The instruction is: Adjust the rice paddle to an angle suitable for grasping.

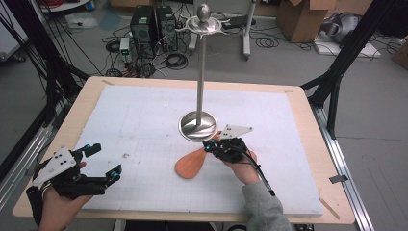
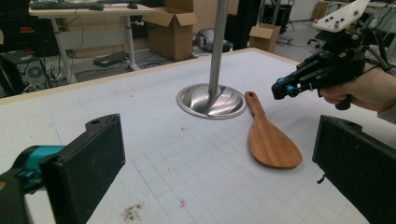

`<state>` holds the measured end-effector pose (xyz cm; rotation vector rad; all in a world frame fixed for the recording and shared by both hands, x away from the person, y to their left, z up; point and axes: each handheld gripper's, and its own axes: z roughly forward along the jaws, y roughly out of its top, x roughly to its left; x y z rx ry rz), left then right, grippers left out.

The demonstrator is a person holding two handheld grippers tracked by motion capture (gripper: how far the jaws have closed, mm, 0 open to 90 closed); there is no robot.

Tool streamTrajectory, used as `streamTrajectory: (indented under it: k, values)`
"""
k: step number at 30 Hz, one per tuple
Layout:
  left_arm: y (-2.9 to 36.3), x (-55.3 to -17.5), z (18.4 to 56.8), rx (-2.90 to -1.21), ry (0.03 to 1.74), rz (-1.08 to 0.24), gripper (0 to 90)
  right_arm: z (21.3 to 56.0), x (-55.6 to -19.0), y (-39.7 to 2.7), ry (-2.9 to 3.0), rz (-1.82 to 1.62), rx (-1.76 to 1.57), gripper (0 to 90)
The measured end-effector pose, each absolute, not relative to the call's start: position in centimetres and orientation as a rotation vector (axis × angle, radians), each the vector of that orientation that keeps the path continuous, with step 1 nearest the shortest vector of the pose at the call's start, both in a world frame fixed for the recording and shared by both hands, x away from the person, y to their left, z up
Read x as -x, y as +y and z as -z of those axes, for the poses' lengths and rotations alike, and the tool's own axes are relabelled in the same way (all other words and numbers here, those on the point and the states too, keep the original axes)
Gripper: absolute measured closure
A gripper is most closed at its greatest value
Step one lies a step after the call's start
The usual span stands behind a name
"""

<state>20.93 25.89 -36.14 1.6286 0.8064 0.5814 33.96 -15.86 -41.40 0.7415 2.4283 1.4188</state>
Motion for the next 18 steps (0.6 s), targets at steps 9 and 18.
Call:
streamTrajectory:
  k: [9, 18]
  values:
    - [26.0, -20.4, 36.2, -1.638, 0.811, -0.586, 2.7, 42.4, -34.5, -14.5, 2.461, -1.385, -0.726, 89.3]
    - [26.6, -19.9, 36.3, -1.634, 0.825, -0.6, 2.7, 43.0, -34.9, -13.2, 2.493, -1.366, -0.715, 89.3]
